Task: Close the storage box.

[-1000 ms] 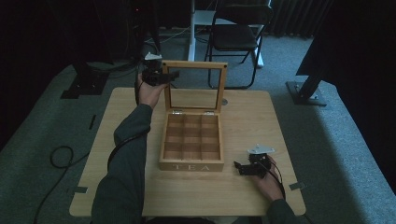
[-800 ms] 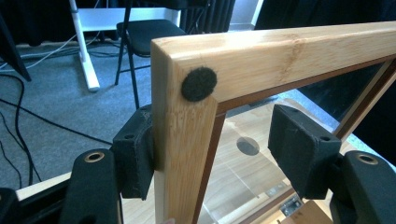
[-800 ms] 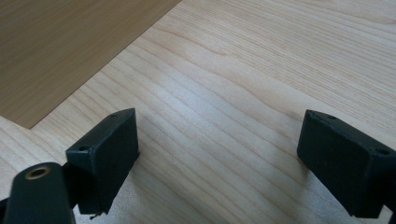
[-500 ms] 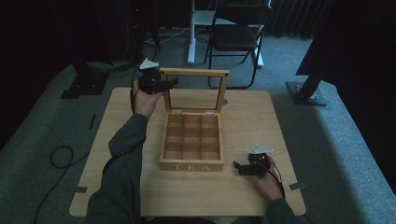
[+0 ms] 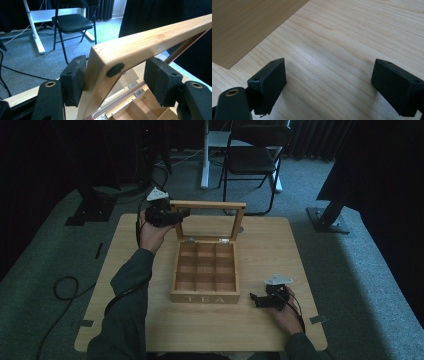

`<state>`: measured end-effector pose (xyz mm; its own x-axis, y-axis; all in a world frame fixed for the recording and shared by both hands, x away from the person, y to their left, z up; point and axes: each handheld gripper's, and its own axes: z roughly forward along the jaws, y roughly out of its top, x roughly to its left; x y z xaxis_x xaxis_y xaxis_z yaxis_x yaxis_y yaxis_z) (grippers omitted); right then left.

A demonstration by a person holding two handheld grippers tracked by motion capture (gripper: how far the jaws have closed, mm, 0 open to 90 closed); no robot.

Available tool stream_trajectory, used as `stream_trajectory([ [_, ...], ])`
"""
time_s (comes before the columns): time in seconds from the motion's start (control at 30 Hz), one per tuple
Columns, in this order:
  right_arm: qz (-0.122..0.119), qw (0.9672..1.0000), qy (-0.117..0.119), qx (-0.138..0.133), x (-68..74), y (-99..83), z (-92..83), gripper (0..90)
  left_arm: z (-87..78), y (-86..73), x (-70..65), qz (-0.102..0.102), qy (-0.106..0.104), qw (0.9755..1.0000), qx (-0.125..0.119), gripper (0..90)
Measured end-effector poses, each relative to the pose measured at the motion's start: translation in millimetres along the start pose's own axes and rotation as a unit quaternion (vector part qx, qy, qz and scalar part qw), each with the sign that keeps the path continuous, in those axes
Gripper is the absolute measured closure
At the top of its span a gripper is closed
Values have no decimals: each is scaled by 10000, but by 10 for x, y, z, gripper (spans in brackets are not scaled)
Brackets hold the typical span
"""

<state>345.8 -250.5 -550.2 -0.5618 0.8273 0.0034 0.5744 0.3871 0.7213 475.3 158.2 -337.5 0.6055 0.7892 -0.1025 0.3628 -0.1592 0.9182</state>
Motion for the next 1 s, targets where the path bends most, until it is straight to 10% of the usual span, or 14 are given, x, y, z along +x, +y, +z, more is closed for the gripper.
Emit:
stream_trajectory([
  [1.0, 7, 10000, -9, -13, 7, 0, 1, 123, -164, -106, -244, 141, 328, 9991, 225, 318],
])
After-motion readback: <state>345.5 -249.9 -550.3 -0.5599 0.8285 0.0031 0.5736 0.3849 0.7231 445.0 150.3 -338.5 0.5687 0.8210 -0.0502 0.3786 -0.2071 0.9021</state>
